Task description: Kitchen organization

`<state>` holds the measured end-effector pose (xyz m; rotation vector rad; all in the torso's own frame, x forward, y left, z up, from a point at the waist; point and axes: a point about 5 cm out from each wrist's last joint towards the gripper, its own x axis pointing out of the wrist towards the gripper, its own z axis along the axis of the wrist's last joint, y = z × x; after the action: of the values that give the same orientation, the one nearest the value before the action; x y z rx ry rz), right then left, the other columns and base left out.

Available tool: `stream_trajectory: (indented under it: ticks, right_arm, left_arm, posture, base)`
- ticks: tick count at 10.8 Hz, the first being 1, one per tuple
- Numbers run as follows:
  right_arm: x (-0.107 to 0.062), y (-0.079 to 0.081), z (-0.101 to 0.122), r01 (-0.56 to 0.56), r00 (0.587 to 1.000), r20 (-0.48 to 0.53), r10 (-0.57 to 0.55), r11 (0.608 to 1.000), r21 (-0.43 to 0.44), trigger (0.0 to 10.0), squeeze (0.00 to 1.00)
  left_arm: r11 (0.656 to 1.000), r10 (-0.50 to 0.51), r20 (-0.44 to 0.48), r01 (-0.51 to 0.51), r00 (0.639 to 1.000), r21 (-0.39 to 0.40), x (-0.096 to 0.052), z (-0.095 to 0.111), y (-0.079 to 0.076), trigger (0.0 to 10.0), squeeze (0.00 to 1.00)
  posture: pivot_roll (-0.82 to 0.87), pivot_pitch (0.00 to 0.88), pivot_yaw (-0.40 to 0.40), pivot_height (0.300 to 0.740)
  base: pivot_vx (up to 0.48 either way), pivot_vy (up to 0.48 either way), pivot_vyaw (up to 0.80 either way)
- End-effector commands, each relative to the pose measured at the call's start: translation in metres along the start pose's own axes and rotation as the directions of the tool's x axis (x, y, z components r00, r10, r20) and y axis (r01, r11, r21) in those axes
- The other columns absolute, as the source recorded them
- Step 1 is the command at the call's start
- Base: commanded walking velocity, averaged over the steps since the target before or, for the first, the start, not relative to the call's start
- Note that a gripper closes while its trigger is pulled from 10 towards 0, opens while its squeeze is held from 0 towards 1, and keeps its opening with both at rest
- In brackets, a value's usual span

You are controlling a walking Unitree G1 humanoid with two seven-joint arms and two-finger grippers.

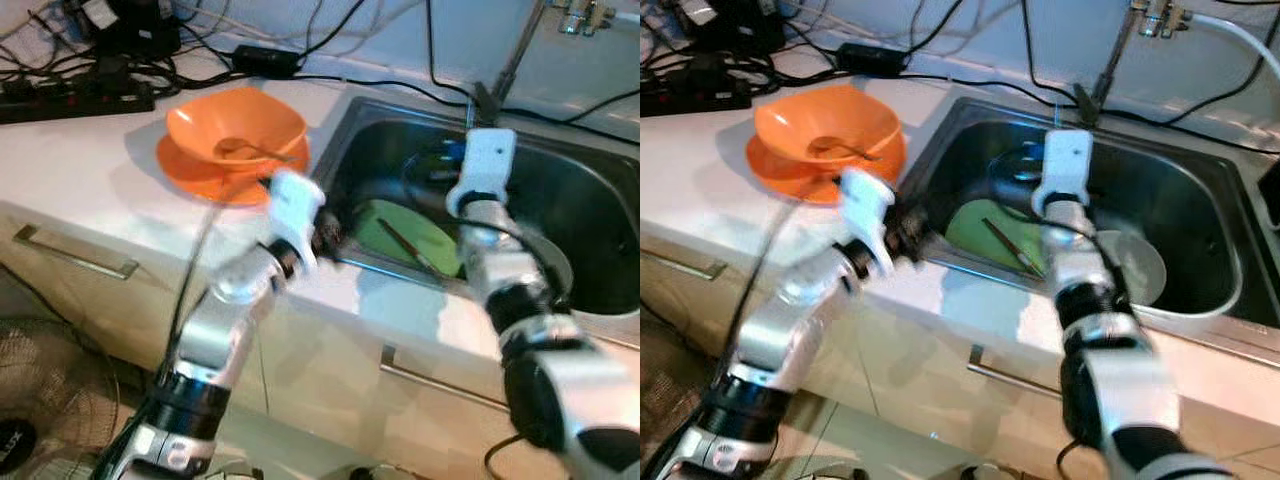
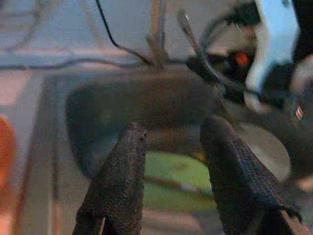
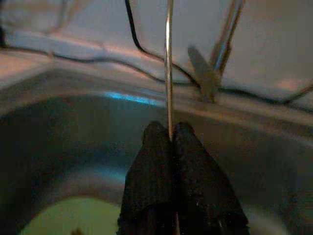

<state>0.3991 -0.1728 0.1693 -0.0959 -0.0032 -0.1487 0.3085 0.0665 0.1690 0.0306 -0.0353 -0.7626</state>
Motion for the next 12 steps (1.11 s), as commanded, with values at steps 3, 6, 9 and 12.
stream_trajectory:
  ticks: [3,6,9,12]
  right_arm:
    - [0.003,-0.007,-0.012,-0.018,0.988,-0.152,0.019,1.0,0.009,10.0,0.0]
    - [0.0,-0.004,-0.027,-0.052,0.969,-0.242,0.054,0.999,0.015,10.0,1.0]
    - [-0.001,-0.001,-0.028,-0.071,0.968,-0.238,0.075,0.997,0.024,10.0,1.0]
    - [0.005,-0.001,0.002,-0.054,0.998,-0.028,0.054,0.998,0.016,10.0,0.0]
  left_arm:
    - [1.0,0.0,-0.132,0.002,0.991,0.011,0.0,-0.021,-0.004,10.0,0.0]
    - [1.0,0.011,-0.15,-0.01,0.989,0.01,-0.001,-0.022,-0.002,10.0,0.0]
    - [1.0,0.011,-0.151,-0.011,0.988,0.004,-0.001,-0.023,-0.004,10.0,0.0]
    - [0.995,0.081,-0.088,-0.075,0.993,0.068,-0.001,-0.016,0.003,10.0,0.0]
  posture:
    - [0.08,0.045,-0.061,0.74]
    - [0.1,0.044,-0.072,0.74]
    - [0.1,0.044,-0.075,0.74]
    - [0.09,0.052,-0.072,0.74]
  base:
    - [0.0,0.0,0.0]
    - [0.0,0.0,0.0]
    - [0.0,0.0,0.0]
    - [0.0,0.0,0.0]
